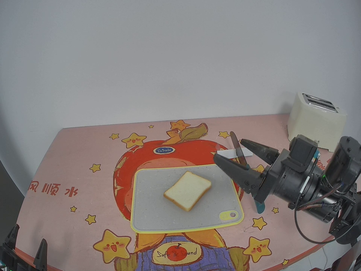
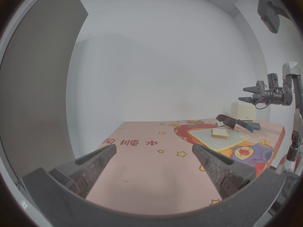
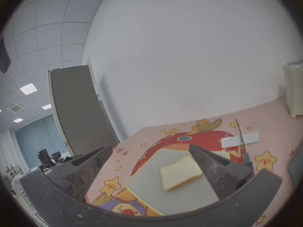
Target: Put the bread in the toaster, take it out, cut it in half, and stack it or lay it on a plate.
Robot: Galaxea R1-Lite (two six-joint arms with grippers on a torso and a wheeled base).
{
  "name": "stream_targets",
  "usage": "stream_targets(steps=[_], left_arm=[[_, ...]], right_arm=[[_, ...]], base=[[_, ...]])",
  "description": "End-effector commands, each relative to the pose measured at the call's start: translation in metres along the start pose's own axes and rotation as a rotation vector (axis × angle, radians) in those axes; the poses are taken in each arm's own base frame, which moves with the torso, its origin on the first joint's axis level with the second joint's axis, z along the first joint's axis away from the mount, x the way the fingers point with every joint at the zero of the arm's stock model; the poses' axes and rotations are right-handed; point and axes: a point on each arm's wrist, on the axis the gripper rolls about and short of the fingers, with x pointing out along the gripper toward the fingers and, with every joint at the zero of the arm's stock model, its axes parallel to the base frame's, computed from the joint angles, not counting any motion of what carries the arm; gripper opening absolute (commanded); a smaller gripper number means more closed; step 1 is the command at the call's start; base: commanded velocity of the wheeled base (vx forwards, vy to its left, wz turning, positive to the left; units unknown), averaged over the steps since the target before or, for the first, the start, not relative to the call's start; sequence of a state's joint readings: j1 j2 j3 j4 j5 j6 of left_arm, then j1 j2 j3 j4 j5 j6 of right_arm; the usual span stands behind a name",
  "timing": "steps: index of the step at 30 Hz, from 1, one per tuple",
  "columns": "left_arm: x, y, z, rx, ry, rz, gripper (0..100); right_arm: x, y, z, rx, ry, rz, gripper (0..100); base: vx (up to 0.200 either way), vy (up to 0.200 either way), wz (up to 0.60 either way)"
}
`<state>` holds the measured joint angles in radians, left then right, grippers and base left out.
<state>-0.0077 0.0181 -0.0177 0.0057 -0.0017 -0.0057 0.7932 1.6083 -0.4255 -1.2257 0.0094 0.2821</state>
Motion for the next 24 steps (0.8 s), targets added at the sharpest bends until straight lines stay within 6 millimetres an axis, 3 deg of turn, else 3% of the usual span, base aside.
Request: stream_targets(steps=[1,12,24], left_arm=[[0.001,0.000,-0.004,0.000,0.011,0.000,100],[0.001,0.000,-0.004,0.000,0.011,0.000,100],[0.001,0.000,-0.004,0.000,0.011,0.000,100]], right_arm=[[-0.006,-0.006,0.011,-0.022,-0.042,-0.025,100],[-0.020,-0.015,0.018,-0.094,0.005,-0.085,100],[-0.024,-0.043,0.022,-0.112,-0.005,-0.217,100]], base=[[0.000,0.000,0.00],[0.000,0.000,0.00],[0.000,0.000,0.00]])
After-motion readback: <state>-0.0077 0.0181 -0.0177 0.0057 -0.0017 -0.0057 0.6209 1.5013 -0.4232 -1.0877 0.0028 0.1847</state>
